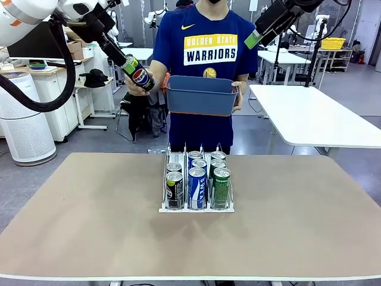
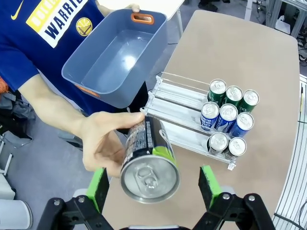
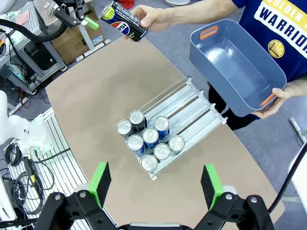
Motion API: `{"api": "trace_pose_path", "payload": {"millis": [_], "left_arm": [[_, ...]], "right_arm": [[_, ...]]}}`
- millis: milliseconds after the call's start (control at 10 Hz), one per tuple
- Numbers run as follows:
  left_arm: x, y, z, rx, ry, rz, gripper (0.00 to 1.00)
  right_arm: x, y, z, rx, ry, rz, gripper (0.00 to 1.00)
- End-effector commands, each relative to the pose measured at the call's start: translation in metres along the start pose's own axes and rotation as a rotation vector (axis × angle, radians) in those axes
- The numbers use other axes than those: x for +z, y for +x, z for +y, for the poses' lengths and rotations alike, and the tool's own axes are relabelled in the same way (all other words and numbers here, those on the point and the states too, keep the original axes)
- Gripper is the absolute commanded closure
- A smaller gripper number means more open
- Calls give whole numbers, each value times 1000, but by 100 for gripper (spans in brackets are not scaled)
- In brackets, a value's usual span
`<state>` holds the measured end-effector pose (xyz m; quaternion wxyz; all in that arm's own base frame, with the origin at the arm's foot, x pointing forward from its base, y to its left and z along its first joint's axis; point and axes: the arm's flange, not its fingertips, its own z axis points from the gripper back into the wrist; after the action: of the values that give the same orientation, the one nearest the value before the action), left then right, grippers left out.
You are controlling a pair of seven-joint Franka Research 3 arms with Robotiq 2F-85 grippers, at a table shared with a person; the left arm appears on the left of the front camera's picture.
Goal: Fill the beverage cans into the dispenser.
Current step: Pick up the Pepsi coke handed by the human.
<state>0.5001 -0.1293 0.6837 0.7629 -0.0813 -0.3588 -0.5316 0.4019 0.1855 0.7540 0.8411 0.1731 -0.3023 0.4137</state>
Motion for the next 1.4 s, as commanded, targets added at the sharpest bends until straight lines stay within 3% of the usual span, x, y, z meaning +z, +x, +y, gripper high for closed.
{"api": "trace_pose_path", "payload": {"millis": [0,1000,1300], "left_arm": [[-8,-8,9,-33,6,-73,0],[-30,-11,24,-7,-3,-109,0],[-28,-10,16,-9,-19,-65,0]], "right_arm": [[0,0,0,-6,9,-7,0],[0,0,0,-6,9,-7,0],[0,0,0,-6,9,-7,0]]}}
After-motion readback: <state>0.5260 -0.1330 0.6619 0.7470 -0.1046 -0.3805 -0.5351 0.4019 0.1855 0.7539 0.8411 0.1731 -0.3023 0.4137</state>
